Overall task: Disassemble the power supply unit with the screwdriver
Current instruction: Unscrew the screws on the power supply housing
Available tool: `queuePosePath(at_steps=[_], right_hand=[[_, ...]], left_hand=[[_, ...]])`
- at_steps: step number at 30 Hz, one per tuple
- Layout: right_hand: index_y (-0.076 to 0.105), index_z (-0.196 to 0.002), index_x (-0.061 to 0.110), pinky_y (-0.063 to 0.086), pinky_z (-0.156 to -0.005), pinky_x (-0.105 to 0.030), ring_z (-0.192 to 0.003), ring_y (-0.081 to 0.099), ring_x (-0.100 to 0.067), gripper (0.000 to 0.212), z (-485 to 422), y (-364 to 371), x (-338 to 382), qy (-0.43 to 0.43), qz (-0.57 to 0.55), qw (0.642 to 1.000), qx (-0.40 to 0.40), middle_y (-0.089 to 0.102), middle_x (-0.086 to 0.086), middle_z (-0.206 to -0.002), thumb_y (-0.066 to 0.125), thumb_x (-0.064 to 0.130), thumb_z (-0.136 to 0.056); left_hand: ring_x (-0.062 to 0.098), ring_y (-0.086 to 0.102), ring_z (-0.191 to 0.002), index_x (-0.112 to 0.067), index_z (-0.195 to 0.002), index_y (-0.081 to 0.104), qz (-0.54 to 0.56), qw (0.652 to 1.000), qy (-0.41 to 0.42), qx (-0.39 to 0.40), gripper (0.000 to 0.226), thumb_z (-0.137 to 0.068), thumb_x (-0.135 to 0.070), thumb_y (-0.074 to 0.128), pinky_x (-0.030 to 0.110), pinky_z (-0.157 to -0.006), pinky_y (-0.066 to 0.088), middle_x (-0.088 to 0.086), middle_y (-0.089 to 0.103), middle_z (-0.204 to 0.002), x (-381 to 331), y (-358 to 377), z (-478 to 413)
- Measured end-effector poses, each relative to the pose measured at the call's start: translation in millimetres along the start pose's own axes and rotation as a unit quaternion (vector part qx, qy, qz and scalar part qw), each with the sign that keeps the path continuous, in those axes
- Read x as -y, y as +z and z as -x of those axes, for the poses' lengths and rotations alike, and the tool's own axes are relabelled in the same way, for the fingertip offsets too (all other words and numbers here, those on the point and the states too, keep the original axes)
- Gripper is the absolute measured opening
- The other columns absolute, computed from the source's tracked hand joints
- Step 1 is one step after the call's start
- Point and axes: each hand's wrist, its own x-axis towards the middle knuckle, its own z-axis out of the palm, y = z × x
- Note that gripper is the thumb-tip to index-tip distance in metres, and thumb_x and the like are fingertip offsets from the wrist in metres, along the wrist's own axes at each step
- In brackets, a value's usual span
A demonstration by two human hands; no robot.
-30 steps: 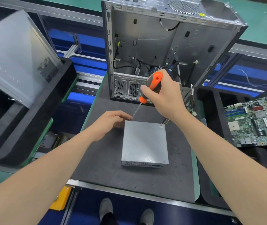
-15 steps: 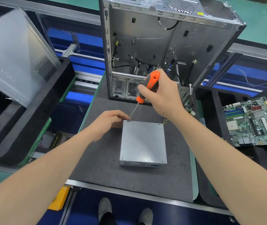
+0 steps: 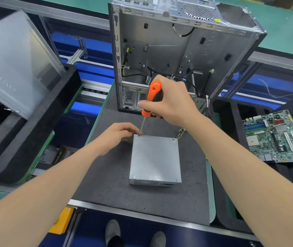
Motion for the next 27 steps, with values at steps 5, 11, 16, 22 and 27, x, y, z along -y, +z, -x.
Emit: queuePosePath(at_steps=[5,11,16,22,27], right_hand=[[0.054,-0.087,0.022,0.050,-0.065,-0.016,-0.073,0.065,-0.007,0.038,0.6,-2.2,3.0,-0.024,-0.012,1.000,0.006,0.065,0.021,-0.066,0.082,0.046,-0.080],[0.056,-0.094,0.013,0.055,-0.067,-0.033,-0.067,0.065,-0.014,0.040,1.0,-3.6,15.8,-0.081,-0.038,0.992,0.091,0.068,0.003,-0.075,0.086,0.035,-0.079],[0.063,-0.095,0.018,0.054,-0.081,-0.043,-0.087,0.064,-0.023,0.032,-8.3,-13.3,23.3,-0.066,-0.029,0.987,0.145,0.070,0.001,-0.087,0.086,0.029,-0.076],[0.054,-0.069,0.012,0.052,-0.057,-0.039,-0.057,0.059,-0.016,0.057,-12.2,-20.2,39.5,-0.029,0.114,0.985,0.123,0.059,-0.001,-0.059,0.069,0.067,-0.079],[0.061,-0.063,0.010,0.044,-0.035,-0.020,-0.033,0.057,-0.015,0.041,-22.1,-6.7,56.7,0.054,0.146,0.977,0.146,0.061,0.001,-0.043,0.065,0.045,-0.083]], left_hand=[[0.019,0.073,-0.110,-0.026,-0.099,0.080,-0.006,1.000,0.008,0.011,0.050,-0.100,0.008,0.044,0.022,-0.092,0.056,0.001,0.079,-0.114,-2.5,-1.3,1.2],[0.019,0.071,-0.116,-0.021,-0.110,0.079,-0.022,0.999,0.040,0.025,0.044,-0.096,0.010,0.051,0.037,-0.106,0.052,0.001,0.079,-0.117,-5.7,-7.4,2.0],[0.022,0.072,-0.120,-0.019,-0.129,0.073,0.045,0.989,0.127,0.063,0.037,-0.100,0.003,0.063,0.023,-0.098,0.054,0.006,0.079,-0.120,-38.5,-5.0,1.6],[0.020,0.078,-0.093,-0.005,-0.092,0.081,-0.111,0.983,0.150,0.006,0.016,-0.093,0.007,0.070,0.028,-0.093,0.058,0.006,0.082,-0.092,-53.2,6.0,-0.5],[0.022,0.078,-0.093,-0.007,-0.091,0.081,-0.101,0.987,0.128,0.001,0.015,-0.091,0.006,0.073,0.027,-0.093,0.059,0.007,0.082,-0.091,-54.8,4.3,0.1]])
